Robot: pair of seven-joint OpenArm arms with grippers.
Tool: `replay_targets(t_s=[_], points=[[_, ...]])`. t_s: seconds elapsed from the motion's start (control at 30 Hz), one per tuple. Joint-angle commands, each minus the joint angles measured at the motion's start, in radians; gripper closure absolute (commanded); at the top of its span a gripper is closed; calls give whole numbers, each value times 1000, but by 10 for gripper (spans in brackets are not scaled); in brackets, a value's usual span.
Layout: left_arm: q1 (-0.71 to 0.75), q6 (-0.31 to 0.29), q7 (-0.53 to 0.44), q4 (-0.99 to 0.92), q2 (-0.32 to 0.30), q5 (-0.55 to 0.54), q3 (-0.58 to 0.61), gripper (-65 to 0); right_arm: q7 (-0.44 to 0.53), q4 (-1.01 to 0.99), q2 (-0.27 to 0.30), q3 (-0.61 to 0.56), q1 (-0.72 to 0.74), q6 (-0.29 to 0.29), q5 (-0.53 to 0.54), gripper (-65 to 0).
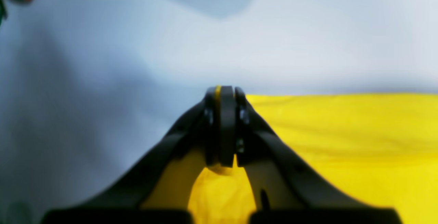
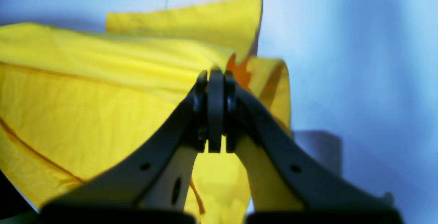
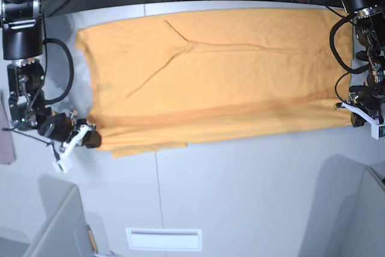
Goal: Fold the T-shirt properly
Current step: 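Fold the hem over toward the collar with both grippers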
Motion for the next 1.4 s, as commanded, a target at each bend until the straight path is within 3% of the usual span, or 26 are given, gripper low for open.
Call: replay_targets(t_s=[0.0,0.23,0.4,0.73,1.03,1.37], points=[[3,3,-15,37,-18,3,-13,0,4,19,13,7,12,3,11,0],[52,3,-13,102,11,5,-13,0,-3,87,13,78,-71,3,14,0],[80,3,-13,142,13,5,-16,0,-87,162,13,177,-131,3,12,0],[167,3,-13,206,42,5,-77,0,-99,213,12,197,-240,3,15,0],[221,3,-13,235,42,5,-83,0,-165,329,-34,354,-355,5,14,0],[316,3,-15,291,64,6,-85,0,-202,426,-36,392,-433,5,17,0]])
